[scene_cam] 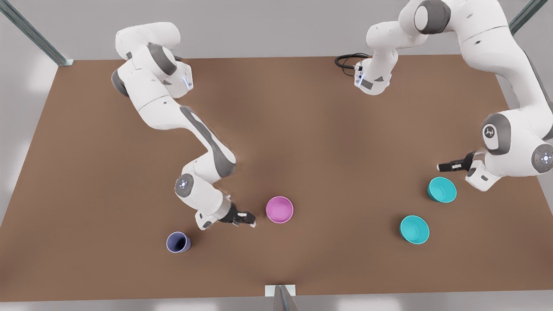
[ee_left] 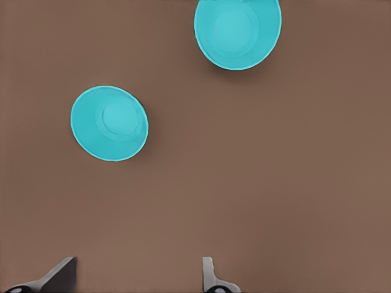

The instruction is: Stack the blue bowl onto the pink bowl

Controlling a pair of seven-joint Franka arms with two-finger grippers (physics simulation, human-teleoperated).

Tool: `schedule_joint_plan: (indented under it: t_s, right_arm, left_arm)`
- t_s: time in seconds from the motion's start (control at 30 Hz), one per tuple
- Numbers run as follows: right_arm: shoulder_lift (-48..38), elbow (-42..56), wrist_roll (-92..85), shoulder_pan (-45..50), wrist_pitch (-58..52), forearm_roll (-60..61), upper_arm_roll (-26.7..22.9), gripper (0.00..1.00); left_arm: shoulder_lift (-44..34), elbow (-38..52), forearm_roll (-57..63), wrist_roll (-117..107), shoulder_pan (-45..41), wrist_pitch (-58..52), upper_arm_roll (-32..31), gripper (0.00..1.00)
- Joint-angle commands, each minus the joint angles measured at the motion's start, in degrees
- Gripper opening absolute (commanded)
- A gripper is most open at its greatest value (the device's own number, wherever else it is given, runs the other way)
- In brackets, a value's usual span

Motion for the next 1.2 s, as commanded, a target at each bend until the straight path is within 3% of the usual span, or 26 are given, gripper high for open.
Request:
schedule_joint_plan:
  t_s: [0.0, 0.07, 0.13, 0.3, 0.47, 0.53, 0.6, 0.63, 0.73, 0.77, 0.8, 0.9, 0.97, 1.03, 1.1, 1.17]
  right_arm:
    - [-3.4, 0.0, -7.6, -8.9, -27.1, -0.9, -0.2, 1.0]
    - [-5.0, -0.3, -27.2, -19.5, -32.3, -15.4, -0.1, 1.0]
    - [-12.9, -0.5, -35.5, -23.1, -36.7, -20.6, -0.1, 1.0]
    - [-29.7, -1.2, -36.6, -23.7, -52.8, -19.1, 0.6, 1.0]
    - [-41.7, -14.4, -36.0, -30.5, -50.2, -10.9, -0.5, 1.0]
    - [-41.9, -14.7, -36.5, -30.7, -50.6, -11.3, -0.7, 1.0]
    - [-38.3, -8.5, -36.4, -30.7, -51.7, -11.9, -0.7, 1.0]
    - [-38.4, -8.4, -36.4, -30.7, -51.8, -12.0, -0.7, 1.0]
    - [-38.2, -8.3, -36.5, -31.0, -52.6, -11.9, -0.8, 1.0]
    - [-38.1, -8.3, -36.3, -28.1, -52.6, -12.0, -2.9, 1.0]
    - [-38.5, -8.0, -36.5, -20.0, -53.5, -12.1, -10.8, 1.0]
    - [-37.9, -7.6, -36.8, -21.0, -54.0, -12.0, -11.0, 1.0]
    - [-37.9, -7.6, -36.8, -20.9, -54.0, -11.9, -11.0, 1.0]
    - [-37.7, -7.8, -36.8, -20.6, -54.0, -11.9, -10.9, 1.0]
    - [-37.6, -7.7, -36.7, -20.7, -54.0, -11.9, -10.9, 1.0]
    - [-37.6, -7.7, -36.7, -20.6, -54.0, -11.9, -10.9, 1.0]
  left_arm:
    - [3.8, 0.2, -3.5, 31.9, 3.2, 11.3, 2.1, 1.0]
    - [8.7, 0.3, -5.6, 39.9, 7.0, 17.3, 2.3, 1.0]
    - [13.0, 0.7, -7.9, 46.4, 8.5, 23.2, 2.4, 1.0]
    - [18.1, 0.5, -12.4, 46.3, 8.7, 30.0, 2.4, 1.0]
    - [21.4, 0.3, -14.3, 46.3, 9.2, 31.3, 2.4, 0.98]
    - [21.7, 0.0, -14.2, 46.3, 9.2, 31.2, 2.4, 0.71]
    - [21.7, -0.1, -14.0, 46.4, 9.2, 31.0, 2.4, 0.35]
    - [21.7, -0.2, -14.0, 46.3, 9.2, 30.8, 2.3, 0.21]
    - [21.3, -0.3, -14.0, 46.1, 9.1, 30.1, 2.3, 0.21]
    - [20.9, -0.5, -14.0, 45.8, 8.7, 30.0, 2.3, 0.21]
    - [18.4, -0.8, -14.0, 42.4, 8.1, 25.5, 2.3, 0.21]
    - [14.3, -0.8, -13.7, 41.1, 4.5, 22.5, 2.4, 0.21]
    - [9.2, -0.8, -13.4, 39.1, -3.3, 16.8, 4.8, 0.21]
    - [6.3, -0.8, -13.3, 21.9, -15.3, 14.2, 4.8, 0.21]
    - [7.4, -0.2, -12.0, -0.6, -27.1, 14.6, 3.9, 0.21]
    - [13.1, 8.7, -12.0, -16.6, -33.5, 14.3, 2.6, 0.21]
